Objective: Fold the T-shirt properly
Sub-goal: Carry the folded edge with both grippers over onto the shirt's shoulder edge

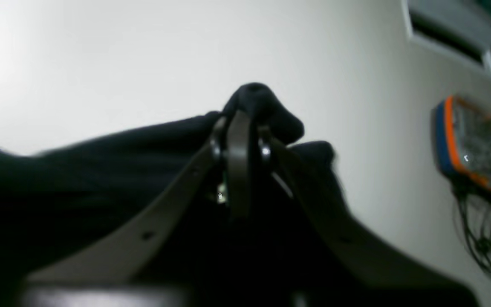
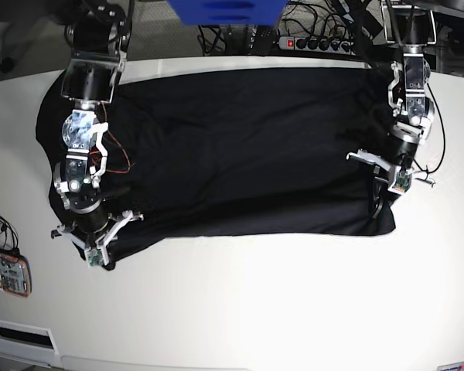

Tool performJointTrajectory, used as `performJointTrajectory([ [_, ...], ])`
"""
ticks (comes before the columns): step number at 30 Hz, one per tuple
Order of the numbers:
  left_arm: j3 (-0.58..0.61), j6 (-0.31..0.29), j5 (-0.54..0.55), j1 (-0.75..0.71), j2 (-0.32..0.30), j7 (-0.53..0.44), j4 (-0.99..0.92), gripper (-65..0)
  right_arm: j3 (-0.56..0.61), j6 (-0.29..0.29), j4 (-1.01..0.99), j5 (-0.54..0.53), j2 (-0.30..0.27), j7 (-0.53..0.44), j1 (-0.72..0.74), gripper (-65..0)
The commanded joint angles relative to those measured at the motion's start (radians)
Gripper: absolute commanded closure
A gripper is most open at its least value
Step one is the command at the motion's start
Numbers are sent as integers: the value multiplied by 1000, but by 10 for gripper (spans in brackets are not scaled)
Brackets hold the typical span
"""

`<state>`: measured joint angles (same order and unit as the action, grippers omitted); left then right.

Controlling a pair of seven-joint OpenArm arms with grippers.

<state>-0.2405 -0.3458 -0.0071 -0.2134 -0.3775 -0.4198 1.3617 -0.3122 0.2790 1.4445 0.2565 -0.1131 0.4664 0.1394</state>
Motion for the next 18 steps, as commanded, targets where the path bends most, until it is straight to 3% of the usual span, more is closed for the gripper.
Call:
performJointTrajectory([
  [1,-7,4,14,-7,-15,-54,18,0,-5,-7,45,-6,-9,-25,-4,0],
  [9,-15,4,14,-119,-25,-193,18,0,-6,-7,189,-7,-9,-25,-162,0],
  [18,-121,4,12,-246,-24,-360,18,0,-6,-7,322,-3,23,-25,-329,0],
])
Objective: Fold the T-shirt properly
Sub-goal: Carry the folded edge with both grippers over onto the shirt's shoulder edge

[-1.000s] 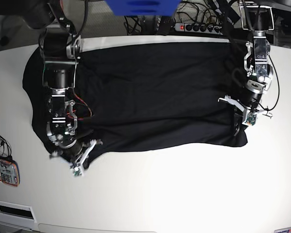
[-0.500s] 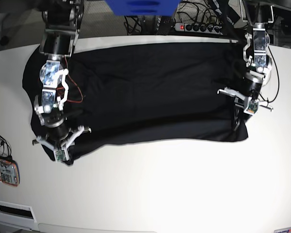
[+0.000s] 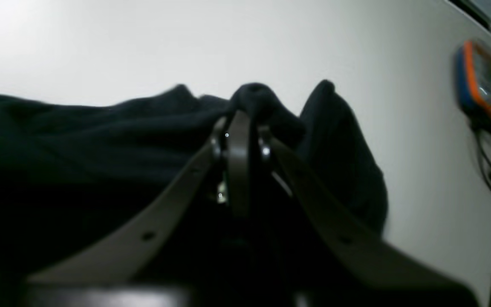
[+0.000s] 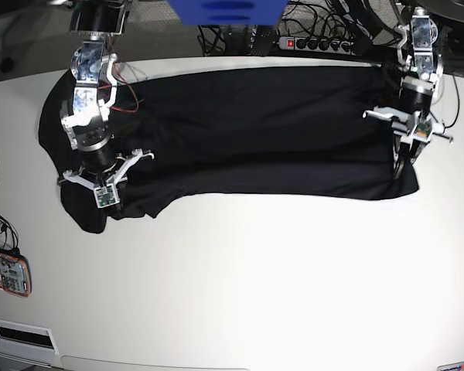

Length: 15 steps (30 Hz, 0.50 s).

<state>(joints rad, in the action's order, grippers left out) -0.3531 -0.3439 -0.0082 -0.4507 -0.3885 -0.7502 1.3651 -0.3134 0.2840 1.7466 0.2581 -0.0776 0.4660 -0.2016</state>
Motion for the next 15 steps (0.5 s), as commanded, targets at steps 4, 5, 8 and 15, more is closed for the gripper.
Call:
performJointTrajectory([
  [4,-10,3,14,-56,-13,-88,15,0,-5,-12,60,-4,-11,-25,-25,0],
  [5,-10,3,14,-63,-13,-102,15,0,-5,-12,69,-4,-11,-25,-32,0],
  [8,-10,3,14,-81,-13,-131,10,0,-5,-12,105,-3,-11,-25,-60,0],
  [15,-7,3,14,-110,-17,-139,7,0,-7,-12,140,-3,-11,-25,-160,0],
])
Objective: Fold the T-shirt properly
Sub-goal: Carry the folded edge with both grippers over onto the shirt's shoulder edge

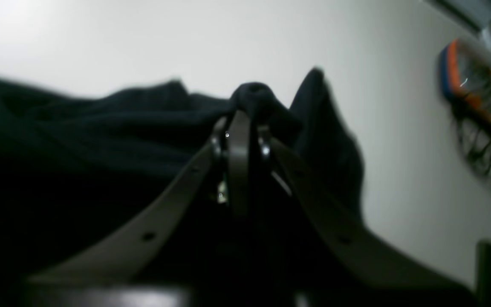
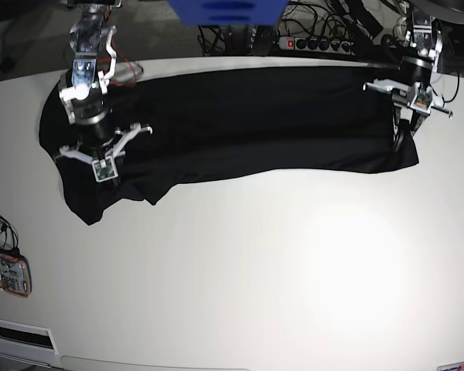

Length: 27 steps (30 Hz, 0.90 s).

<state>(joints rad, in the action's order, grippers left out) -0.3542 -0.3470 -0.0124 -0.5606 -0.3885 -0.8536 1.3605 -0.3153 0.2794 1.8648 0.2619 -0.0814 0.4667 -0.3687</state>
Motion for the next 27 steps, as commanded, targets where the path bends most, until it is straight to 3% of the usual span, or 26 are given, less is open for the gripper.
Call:
performJointTrajectory([
  [1,-7,6,18,-8,-17,-39,12,0,-5,-7,22,-6,-7,-26,-5,0],
  [6,-9,6,18,-54,-17,-117,12,0,-5,-9,23,-6,-5,-26,-66,0],
  [11,-9,6,16,-98,-17,-131,12,0,-46,-9,43,-5,-2,-26,-100,0],
  [18,-4,6,12,-111,-20,-132,-74,0,-135,-9,74,-5,108,-32,-161,0],
  [27,-4,6,-108,-82,-14,-134,-223,0,-135,-9,72,-5,110,-33,-184,0],
])
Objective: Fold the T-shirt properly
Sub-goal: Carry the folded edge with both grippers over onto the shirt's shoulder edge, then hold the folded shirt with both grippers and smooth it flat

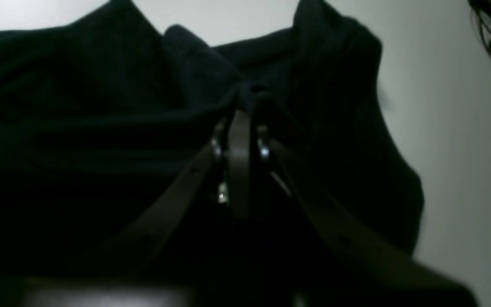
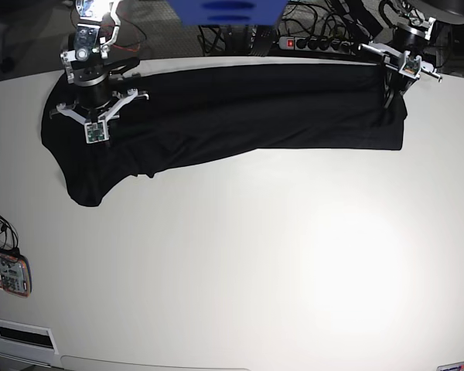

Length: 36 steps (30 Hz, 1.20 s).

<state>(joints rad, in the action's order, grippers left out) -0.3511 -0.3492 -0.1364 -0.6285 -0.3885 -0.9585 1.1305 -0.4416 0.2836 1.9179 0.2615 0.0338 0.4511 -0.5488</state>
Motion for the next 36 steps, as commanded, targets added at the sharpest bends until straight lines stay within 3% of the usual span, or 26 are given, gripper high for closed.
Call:
performJointTrajectory([
  [1,-7,8,16,-14,-14,-29,-4,0,-9,-13,18,-4,-5,-16,-4,0],
  [9,-12,8,14,16,-19,-27,-22,0,-9,-13,16,-4,-5,-8,-4,-12],
  [15,-12,8,14,17,-19,-27,-22,0,-4,-13,16,-4,-5,61,-3,-210],
  [19,-10,8,14,17,-19,-27,-20,0,-4,-13,16,-4,-5,61,-3,-284],
  [36,-12,0,-15,19,-13,-20,-17,0,-1,-13,18,-4,-5,59,-1,-299],
])
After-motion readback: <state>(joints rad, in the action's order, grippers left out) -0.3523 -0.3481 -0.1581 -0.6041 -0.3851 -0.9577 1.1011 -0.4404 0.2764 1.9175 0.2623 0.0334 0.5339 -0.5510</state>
